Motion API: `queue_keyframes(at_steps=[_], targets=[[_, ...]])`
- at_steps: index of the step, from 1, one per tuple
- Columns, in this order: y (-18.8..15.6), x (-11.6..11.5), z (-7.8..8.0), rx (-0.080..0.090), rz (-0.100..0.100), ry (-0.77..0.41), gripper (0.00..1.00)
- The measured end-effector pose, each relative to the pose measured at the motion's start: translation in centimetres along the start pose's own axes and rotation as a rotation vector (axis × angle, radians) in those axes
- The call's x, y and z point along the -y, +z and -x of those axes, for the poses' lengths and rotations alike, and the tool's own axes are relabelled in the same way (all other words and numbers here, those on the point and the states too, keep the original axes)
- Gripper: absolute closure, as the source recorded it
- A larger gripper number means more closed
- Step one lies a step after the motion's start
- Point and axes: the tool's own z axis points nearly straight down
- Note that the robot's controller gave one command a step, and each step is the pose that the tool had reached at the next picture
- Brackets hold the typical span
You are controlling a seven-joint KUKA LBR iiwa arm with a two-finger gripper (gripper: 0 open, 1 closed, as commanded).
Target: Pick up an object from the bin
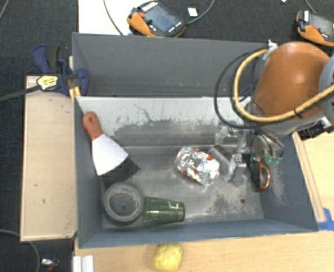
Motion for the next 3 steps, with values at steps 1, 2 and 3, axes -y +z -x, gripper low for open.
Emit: queue_keyframes(at_steps=[1,2,3], targets=[[-0.5,0.0,0.1,0.008,0.000,0.000,0.00],[15.5,0.2,3.3,0.013,0.000,-0.027,0.00],[6.7,-1.1,2.4,0.024,0.006,0.479,0.00]])
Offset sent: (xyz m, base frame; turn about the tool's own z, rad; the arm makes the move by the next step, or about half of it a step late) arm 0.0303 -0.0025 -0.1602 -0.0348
